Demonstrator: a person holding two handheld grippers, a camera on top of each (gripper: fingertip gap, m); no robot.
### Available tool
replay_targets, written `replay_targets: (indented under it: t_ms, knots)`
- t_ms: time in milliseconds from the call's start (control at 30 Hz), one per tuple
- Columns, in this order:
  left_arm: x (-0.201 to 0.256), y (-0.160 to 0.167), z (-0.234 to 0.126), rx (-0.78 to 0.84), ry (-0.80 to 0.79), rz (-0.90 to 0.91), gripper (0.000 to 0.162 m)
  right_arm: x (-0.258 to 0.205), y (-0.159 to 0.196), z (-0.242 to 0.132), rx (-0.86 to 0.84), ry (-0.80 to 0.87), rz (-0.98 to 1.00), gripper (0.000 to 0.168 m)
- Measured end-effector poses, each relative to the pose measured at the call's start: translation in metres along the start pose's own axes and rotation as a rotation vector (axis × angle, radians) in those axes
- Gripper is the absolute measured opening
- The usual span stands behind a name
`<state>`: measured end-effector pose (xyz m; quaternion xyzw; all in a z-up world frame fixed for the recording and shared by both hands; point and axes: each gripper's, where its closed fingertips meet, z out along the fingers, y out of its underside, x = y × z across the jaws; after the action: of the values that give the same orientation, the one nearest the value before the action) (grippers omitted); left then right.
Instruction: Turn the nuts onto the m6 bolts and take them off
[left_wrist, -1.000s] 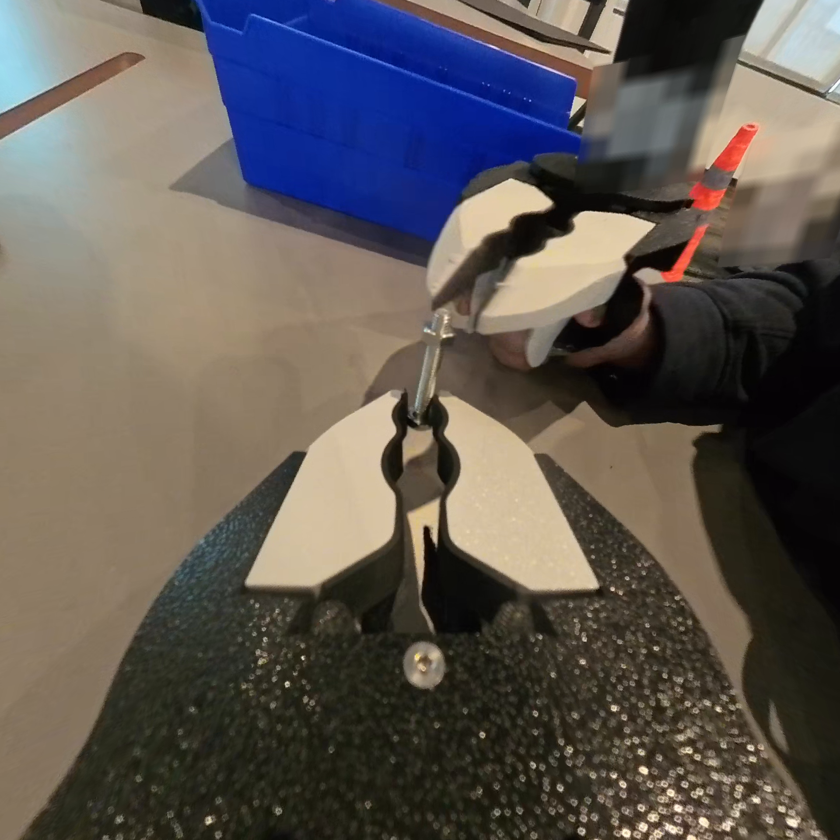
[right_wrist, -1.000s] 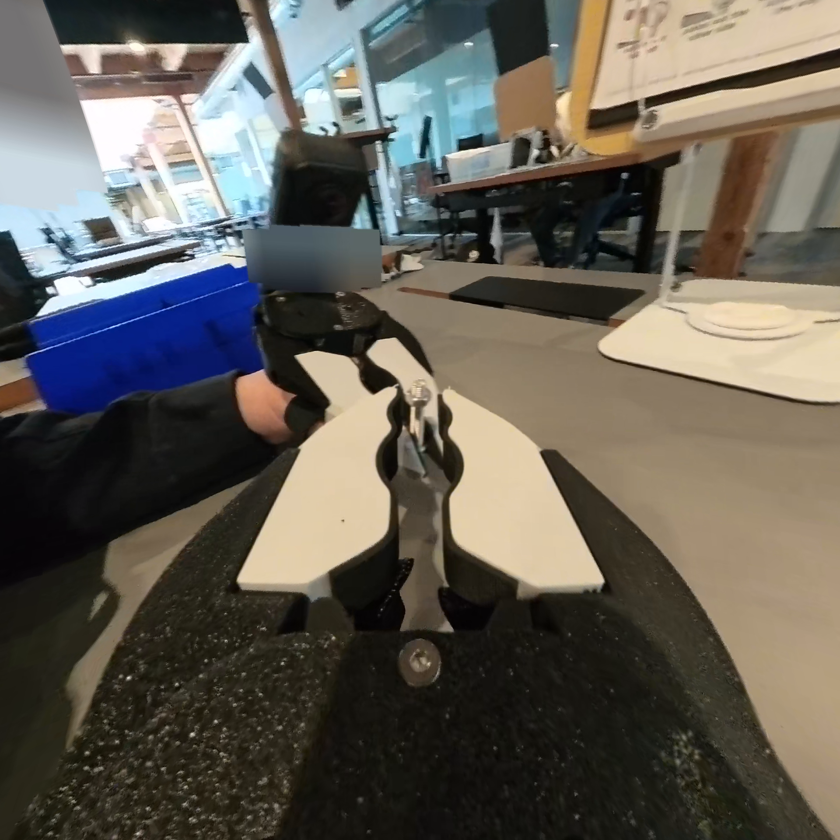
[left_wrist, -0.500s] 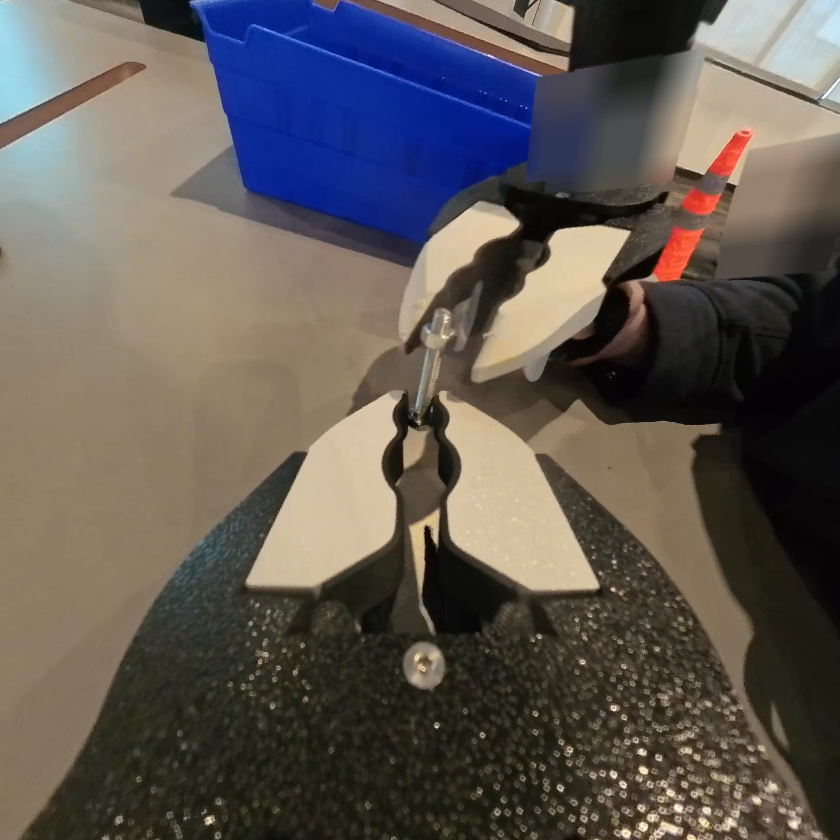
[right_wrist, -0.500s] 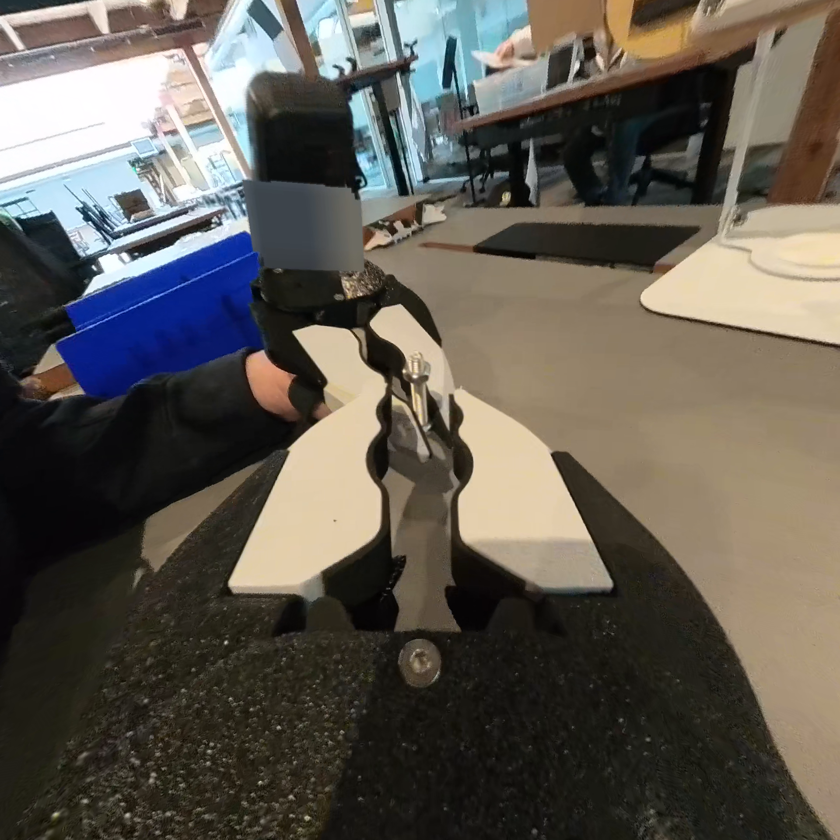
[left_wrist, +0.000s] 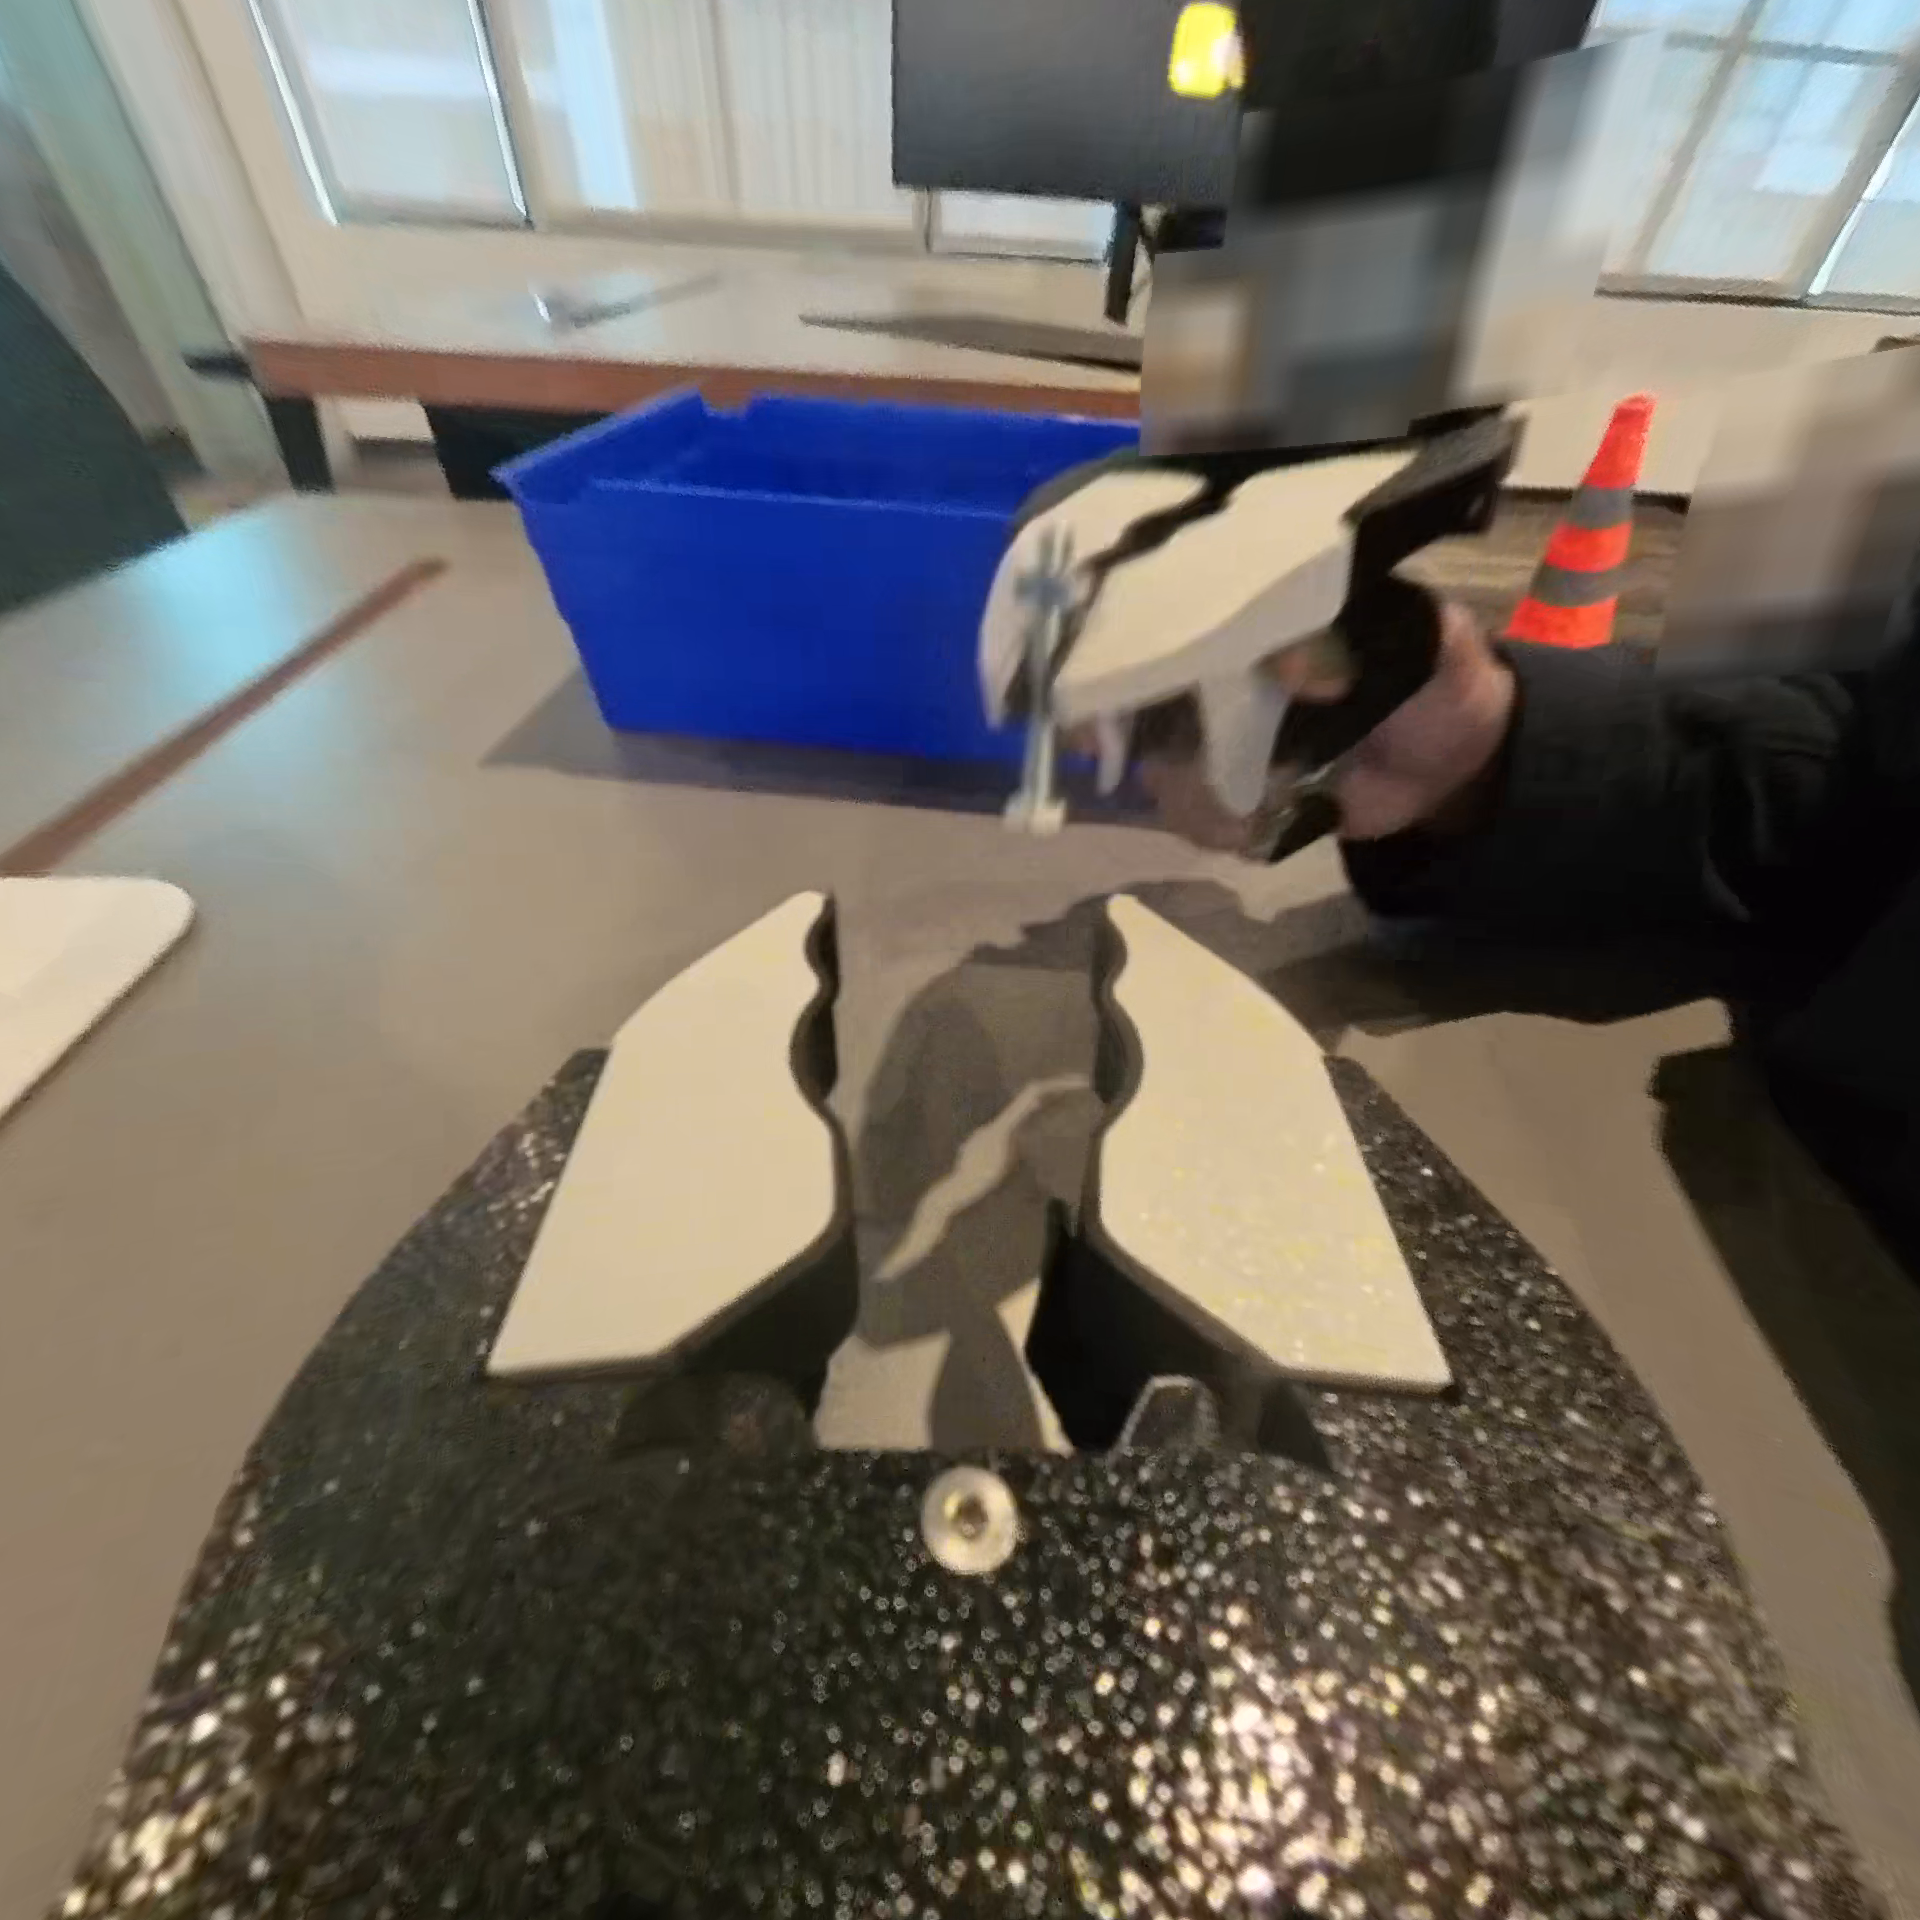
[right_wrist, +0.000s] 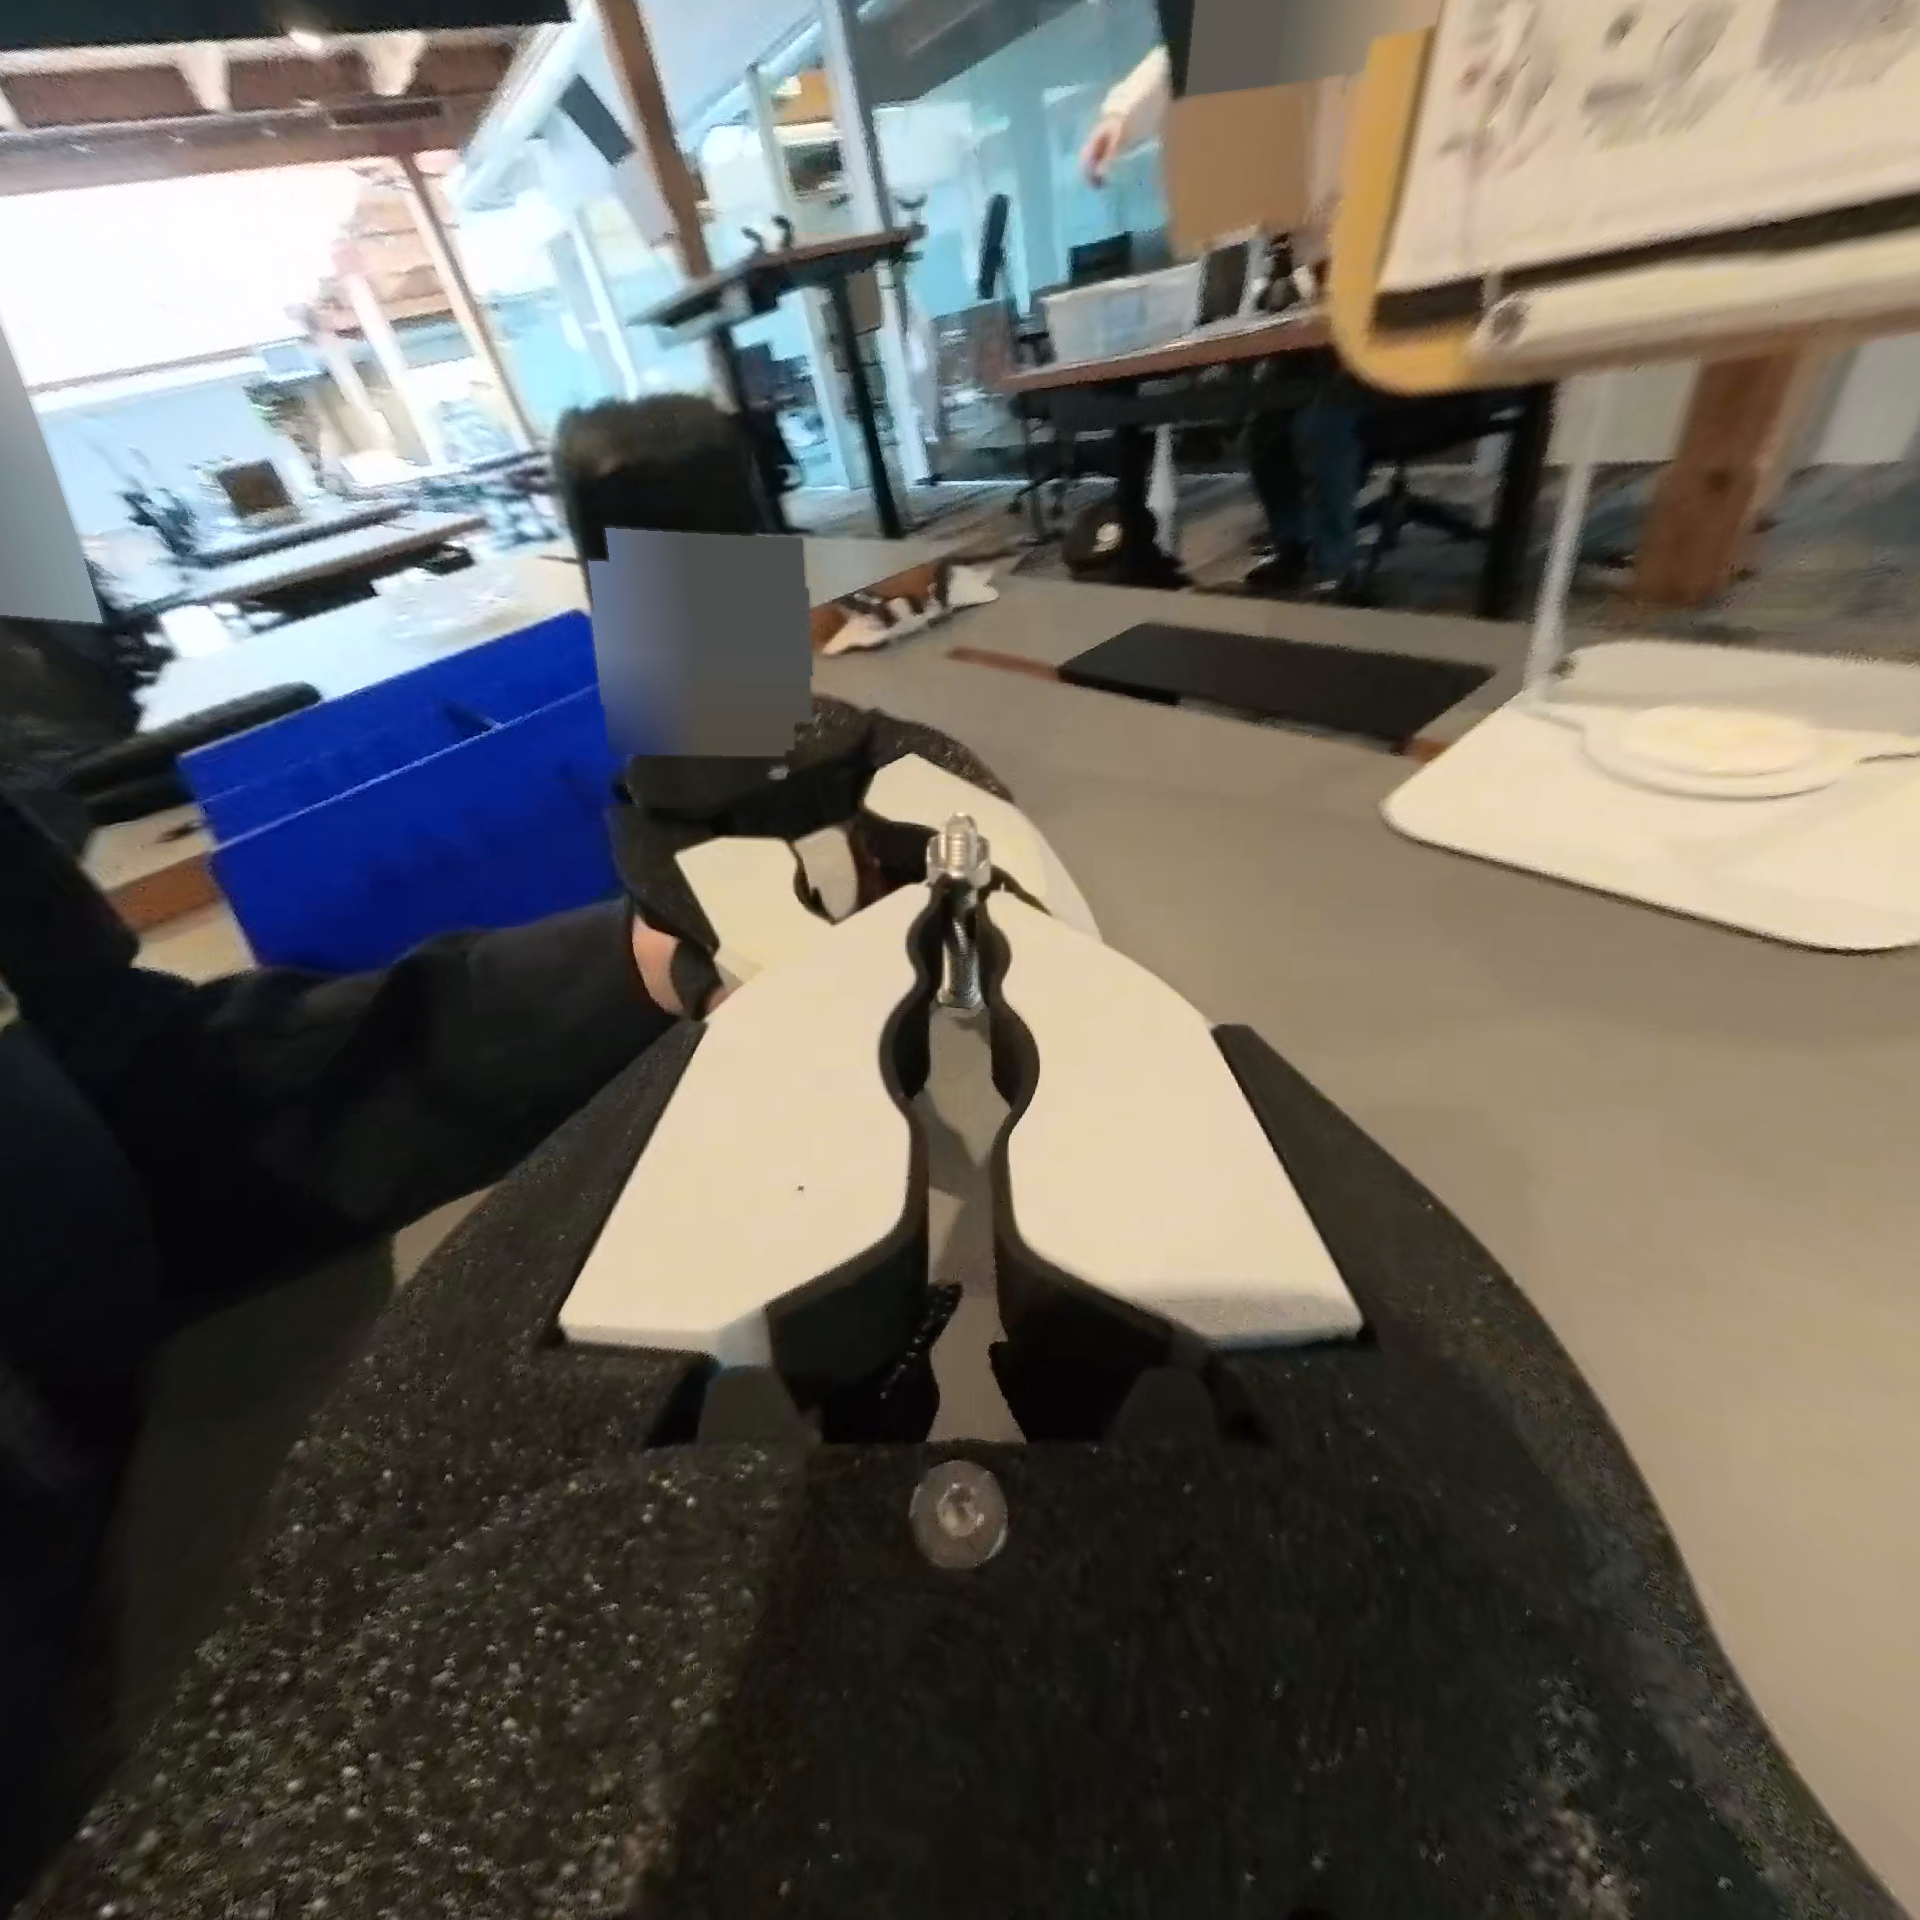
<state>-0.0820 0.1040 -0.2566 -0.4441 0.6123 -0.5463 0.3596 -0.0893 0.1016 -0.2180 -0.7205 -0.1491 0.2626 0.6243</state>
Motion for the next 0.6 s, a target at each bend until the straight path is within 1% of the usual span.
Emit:
replay_targets:
  t_ms: [67,100,167,233,267,333,400,467,500,533,600]
  knots:
    - [-0.005,-0.004,-0.003,0.025,-0.031,-0.007,0.057,0.006,-0.022,-0.023,-0.022,0.094,-0.038,0.006]
    - [-0.008,-0.005,-0.005,0.035,-0.045,-0.018,0.061,0.015,-0.032,-0.039,-0.052,0.168,-0.057,0.006]
    - [-0.013,-0.006,-0.007,0.046,-0.063,-0.038,0.066,0.043,-0.049,-0.079,-0.12,0.363,-0.082,0.006]
    - [-0.015,-0.006,-0.009,0.046,-0.074,-0.043,0.067,0.076,-0.053,-0.126,-0.235,0.571,-0.077,0.006]
    - [-0.017,-0.006,-0.009,0.043,-0.084,-0.039,0.067,0.092,-0.045,-0.148,-0.327,0.659,-0.057,0.006]
    - [-0.019,-0.005,-0.009,0.037,-0.105,-0.03,0.067,0.118,-0.016,-0.186,-0.556,0.79,-0.004,0.006]
    - [-0.019,-0.005,-0.009,0.035,-0.106,-0.033,0.065,0.134,0.021,-0.213,-0.804,0.844,0.037,0.006]
    - [-0.02,-0.005,-0.008,0.038,-0.107,-0.048,0.064,0.132,0.062,-0.228,-1.044,0.772,0.165,0.006]
    - [-0.02,-0.005,-0.008,0.04,-0.105,-0.053,0.063,0.131,0.078,-0.234,-1.138,0.733,0.21,0.007]
    - [-0.02,-0.005,-0.009,0.04,-0.106,-0.056,0.062,0.132,0.091,-0.239,-1.213,0.717,0.237,0.007]
    - [-0.022,-0.005,-0.01,0.042,-0.116,-0.056,0.062,0.136,0.106,-0.244,-1.293,0.707,0.287,0.006]
